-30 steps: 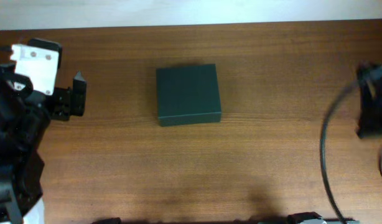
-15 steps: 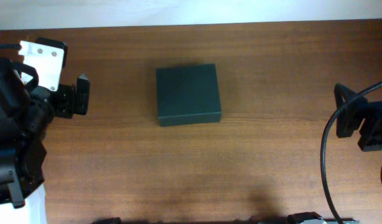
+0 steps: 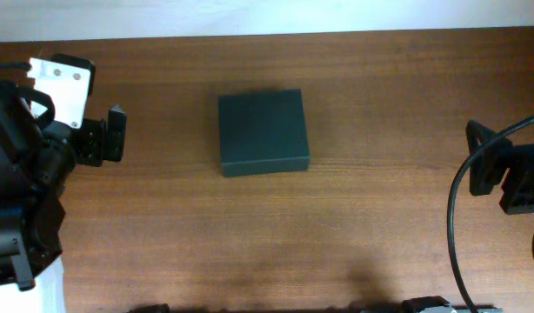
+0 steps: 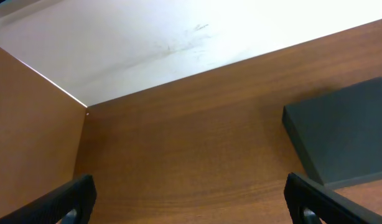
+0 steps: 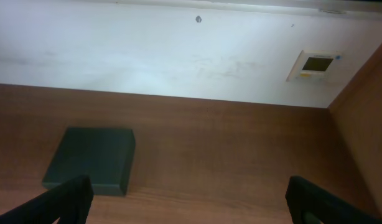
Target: Pack container
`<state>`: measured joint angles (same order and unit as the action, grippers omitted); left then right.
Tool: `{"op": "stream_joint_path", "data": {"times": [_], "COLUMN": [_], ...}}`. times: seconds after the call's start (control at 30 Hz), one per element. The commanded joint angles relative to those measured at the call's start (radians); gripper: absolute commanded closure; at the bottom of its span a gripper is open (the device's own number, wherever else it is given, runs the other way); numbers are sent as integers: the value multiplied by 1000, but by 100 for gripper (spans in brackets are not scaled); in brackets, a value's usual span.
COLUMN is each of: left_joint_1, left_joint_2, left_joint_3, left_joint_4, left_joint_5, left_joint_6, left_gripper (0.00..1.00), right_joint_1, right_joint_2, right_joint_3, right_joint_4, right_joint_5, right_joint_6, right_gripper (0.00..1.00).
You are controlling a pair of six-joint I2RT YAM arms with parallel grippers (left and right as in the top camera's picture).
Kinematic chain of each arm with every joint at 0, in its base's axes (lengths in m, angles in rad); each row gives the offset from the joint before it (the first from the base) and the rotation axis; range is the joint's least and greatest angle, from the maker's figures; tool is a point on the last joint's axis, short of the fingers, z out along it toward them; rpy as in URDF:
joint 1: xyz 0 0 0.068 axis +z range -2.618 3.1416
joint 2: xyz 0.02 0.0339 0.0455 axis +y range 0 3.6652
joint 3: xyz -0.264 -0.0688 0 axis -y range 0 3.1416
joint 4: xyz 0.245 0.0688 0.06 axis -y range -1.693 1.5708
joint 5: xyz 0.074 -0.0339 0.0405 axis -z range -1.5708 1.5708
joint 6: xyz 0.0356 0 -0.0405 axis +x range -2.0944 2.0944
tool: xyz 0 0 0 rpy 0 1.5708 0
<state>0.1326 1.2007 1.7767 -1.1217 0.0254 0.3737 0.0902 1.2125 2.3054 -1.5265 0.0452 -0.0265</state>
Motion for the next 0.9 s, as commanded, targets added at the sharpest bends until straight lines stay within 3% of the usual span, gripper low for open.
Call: {"op": "stream_joint_path", "data": {"times": [0.0, 0.17, 0.27, 0.57, 0.7, 0.87], "left_joint_1": [6, 6, 6, 6, 6, 6], "left_joint_2": [-4, -4, -4, -4, -4, -4], "left_joint_3": [8, 8, 8, 8, 8, 8], "left_joint_4": [-5, -45, -64, -150, -190, -239], "left_joint_5": [-7, -7, -7, -7, -7, -7], "left_joint_6": [-6, -7, -7, -7, -6, -6], "left_gripper": [1, 1, 1, 1, 1, 1], "right_joint_1": [-6, -18, -52, -130, -146, -146], "right_joint_2": [1, -21, -104, -654, -861, -1015], "right_joint_3": [-2, -23, -125, -999, -1348, -1651], "right_joint_4": [0, -14, 14, 484, 606, 671], "right_joint_5": [16, 29, 42, -21, -64, -64], "right_joint_6": [4, 0, 0, 8, 8, 8], "right_gripper": [1, 2, 1, 1, 1, 1]}}
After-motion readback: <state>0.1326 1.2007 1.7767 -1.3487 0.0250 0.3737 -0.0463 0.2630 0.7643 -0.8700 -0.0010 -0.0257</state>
